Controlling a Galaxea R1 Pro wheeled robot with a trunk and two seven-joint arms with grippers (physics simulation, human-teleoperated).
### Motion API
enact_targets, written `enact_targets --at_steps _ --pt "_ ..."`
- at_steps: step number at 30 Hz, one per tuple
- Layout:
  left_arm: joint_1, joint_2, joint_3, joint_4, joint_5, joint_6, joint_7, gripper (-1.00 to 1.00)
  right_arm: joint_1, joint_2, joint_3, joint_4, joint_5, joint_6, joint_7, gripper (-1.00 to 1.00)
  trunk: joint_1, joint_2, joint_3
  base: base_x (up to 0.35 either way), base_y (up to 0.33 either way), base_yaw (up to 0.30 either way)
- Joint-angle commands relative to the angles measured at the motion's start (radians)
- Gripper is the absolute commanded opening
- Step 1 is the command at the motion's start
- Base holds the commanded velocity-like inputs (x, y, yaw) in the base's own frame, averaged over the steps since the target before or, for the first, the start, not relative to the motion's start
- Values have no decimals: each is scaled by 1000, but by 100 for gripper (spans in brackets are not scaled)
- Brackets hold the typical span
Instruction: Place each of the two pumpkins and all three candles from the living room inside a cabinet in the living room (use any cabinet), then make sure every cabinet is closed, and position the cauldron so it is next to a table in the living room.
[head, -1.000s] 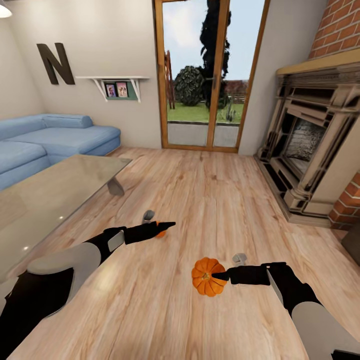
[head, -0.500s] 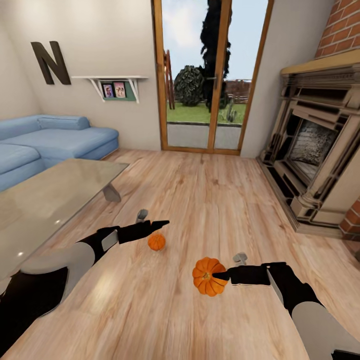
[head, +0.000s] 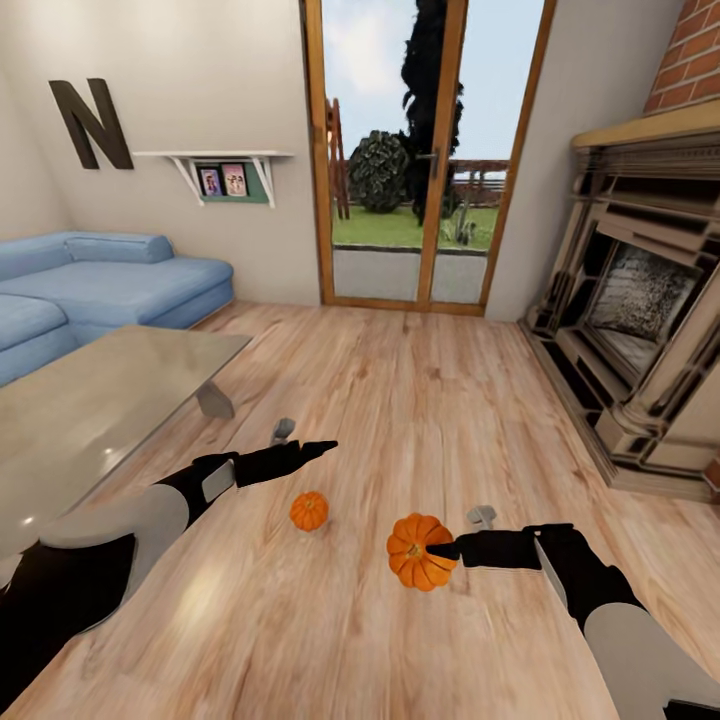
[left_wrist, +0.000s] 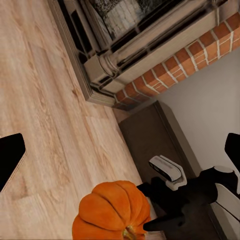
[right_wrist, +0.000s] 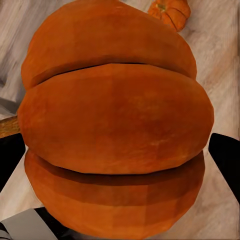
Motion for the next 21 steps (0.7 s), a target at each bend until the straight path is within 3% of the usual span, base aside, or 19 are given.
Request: enact_targets --at_steps 1,21 --pt "0 0 0 0 0 0 0 100 0 0 -1 -1 -4 2 0 -100 0 0 0 337 0 0" --pt "-2 2 -1 3 0 0 0 100 0 -2 -1 1 -4 1 -2 -100 0 0 0 337 0 0"
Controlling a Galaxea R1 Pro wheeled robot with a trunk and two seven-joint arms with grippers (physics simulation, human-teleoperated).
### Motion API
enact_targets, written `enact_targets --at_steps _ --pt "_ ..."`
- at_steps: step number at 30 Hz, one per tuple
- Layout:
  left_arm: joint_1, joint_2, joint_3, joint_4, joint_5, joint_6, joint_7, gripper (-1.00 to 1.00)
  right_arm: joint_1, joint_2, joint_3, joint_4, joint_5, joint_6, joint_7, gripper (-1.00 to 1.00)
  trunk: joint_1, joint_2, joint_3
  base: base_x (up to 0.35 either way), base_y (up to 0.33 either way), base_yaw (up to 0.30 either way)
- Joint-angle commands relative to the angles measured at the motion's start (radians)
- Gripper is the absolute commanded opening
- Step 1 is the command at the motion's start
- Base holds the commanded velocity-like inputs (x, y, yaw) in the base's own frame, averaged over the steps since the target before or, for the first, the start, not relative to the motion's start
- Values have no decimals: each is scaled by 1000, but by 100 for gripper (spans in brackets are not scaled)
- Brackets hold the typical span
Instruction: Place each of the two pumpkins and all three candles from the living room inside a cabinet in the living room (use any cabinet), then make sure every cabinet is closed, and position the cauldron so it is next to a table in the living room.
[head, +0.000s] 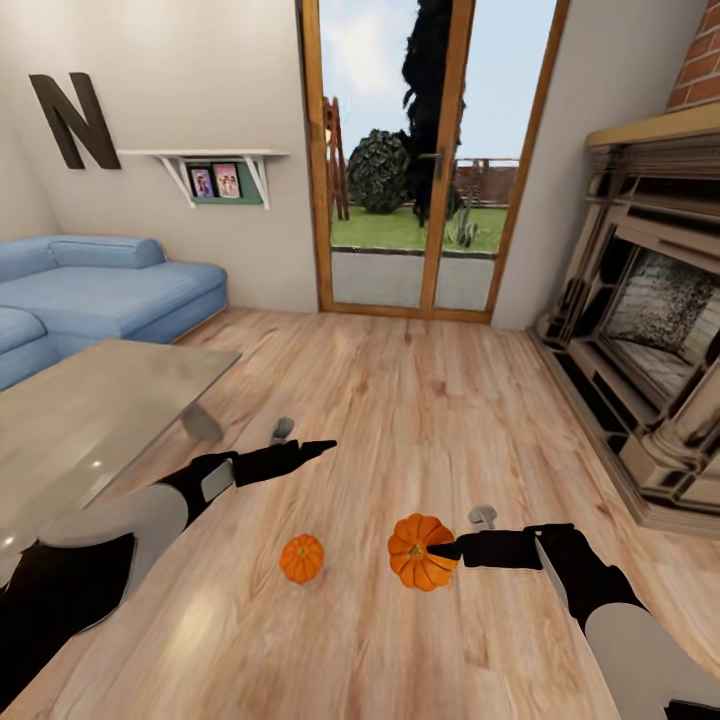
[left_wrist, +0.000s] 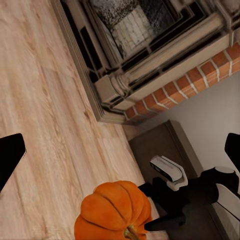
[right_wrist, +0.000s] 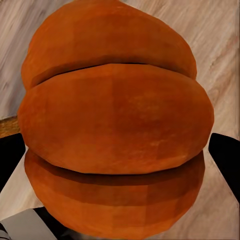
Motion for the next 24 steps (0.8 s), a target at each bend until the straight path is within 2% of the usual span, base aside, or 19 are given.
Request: enact_targets --at_steps 1,5,12,24 --pt "-1 1 1 0 0 0 0 100 0 0 -1 -1 -4 2 0 -100 0 0 0 337 0 0" --pt "-1 1 1 0 0 0 0 100 0 0 1 -1 -4 2 -8 -100 0 0 0 337 38 0" --pt "-2 1 2 0 0 0 -1 100 0 3 0 1 -4 -17 -90 -100 0 0 0 337 72 0" --pt "-2 0 2 0 0 0 -1 100 0 2 -1 -5 -7 -36 -93 -100 0 0 0 337 80 0"
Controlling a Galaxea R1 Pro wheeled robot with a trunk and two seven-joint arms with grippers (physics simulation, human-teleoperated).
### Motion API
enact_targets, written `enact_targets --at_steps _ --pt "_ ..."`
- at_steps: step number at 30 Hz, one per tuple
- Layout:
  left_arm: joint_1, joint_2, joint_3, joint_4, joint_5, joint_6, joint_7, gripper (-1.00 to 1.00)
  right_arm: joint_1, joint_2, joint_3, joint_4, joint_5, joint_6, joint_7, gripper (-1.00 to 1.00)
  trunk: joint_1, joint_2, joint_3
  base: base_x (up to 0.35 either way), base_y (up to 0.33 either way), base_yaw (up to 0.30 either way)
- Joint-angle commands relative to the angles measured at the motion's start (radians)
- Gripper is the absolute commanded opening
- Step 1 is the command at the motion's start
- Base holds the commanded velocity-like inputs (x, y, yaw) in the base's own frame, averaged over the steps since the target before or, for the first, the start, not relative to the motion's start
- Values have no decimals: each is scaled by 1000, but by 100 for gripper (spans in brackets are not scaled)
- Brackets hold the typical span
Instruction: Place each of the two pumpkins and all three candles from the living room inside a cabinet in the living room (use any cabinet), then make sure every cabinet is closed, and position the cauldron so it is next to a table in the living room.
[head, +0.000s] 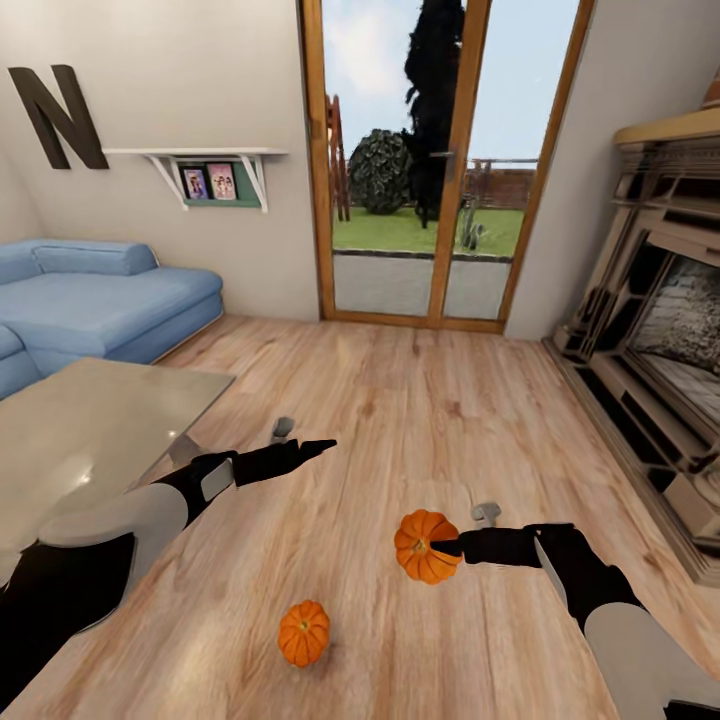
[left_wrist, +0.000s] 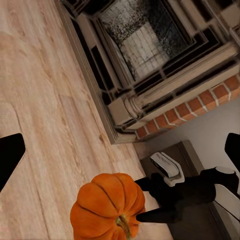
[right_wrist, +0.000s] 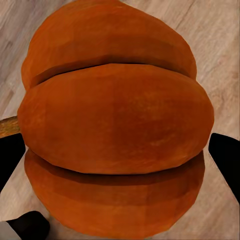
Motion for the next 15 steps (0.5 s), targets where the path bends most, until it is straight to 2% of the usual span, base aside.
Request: enact_targets --at_steps 1,7,15 --pt "0 0 0 -1 0 0 0 100 0 0 -1 0 -4 1 0 -100 0 0 0 337 80 0" --pt "1 -1 0 -1 0 -1 0 100 0 -1 -1 -4 -7 1 3 -100 0 0 0 295 60 0" --pt "2 0 0 -2 0 -2 0 100 0 -1 -1 -8 -12 1 5 -100 0 0 0 28 4 0"
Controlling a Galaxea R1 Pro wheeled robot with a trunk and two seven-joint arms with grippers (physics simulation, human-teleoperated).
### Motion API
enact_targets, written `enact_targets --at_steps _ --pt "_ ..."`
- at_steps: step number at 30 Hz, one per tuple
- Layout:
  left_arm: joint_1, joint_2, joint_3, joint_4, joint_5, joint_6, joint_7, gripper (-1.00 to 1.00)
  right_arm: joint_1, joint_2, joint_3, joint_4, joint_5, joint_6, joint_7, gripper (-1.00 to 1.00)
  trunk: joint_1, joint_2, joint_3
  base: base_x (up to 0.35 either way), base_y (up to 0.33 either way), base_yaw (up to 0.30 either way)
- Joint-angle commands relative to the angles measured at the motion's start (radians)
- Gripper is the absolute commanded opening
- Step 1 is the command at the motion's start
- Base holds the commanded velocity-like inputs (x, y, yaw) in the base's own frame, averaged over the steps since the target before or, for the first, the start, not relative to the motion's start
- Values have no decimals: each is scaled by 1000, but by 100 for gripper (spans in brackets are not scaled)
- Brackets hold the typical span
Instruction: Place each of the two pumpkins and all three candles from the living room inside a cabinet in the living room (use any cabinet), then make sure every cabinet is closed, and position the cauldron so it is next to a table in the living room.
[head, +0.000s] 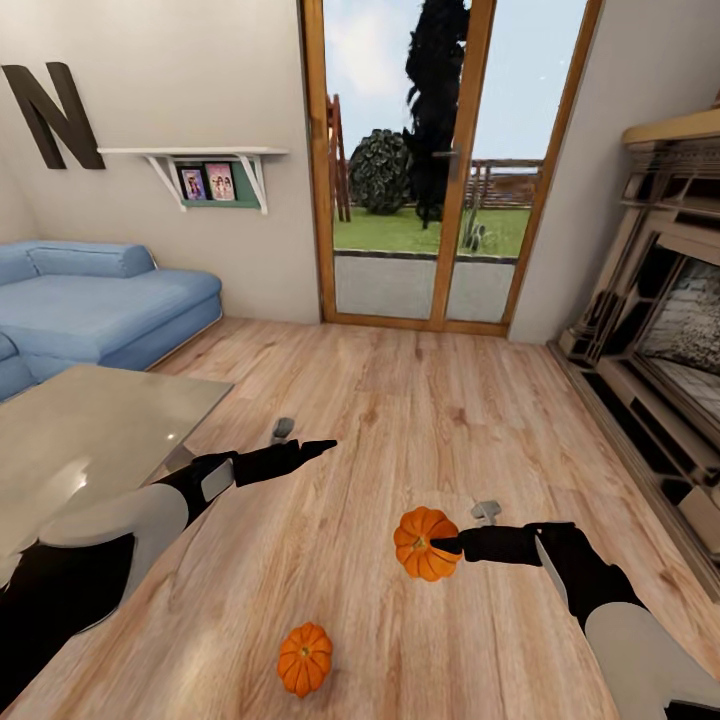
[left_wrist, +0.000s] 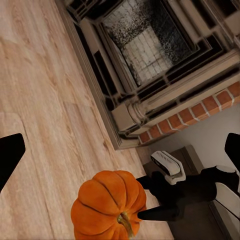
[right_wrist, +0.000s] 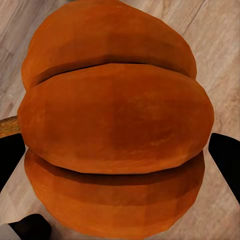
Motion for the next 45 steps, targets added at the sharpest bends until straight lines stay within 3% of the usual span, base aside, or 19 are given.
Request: enact_targets --at_steps 1,11,27,38,40,45 --pt "0 0 0 0 0 0 0 100 0 0 0 0 -1 0 0 -100 0 0 0 2 0 0" --pt "0 0 0 0 0 1 0 100 0 0 -2 0 -2 0 1 -100 0 0 0 22 15 0" --pt "0 -1 0 0 0 2 0 100 0 3 -2 0 -2 0 -1 -100 0 0 0 251 208 0" --pt "3 -3 -6 1 -4 1 10 100 0 0 -4 0 -3 0 5 -100 0 0 0 135 12 0" --pt "6 3 -8 2 -7 3 11 100 0 0 -6 -1 -4 3 25 -100 0 0 0 0 0 0" --pt "64 55 -15 2 -10 4 14 100 0 -1 -7 -57 -7 37 163 -100 0 0 0 0 0 0"
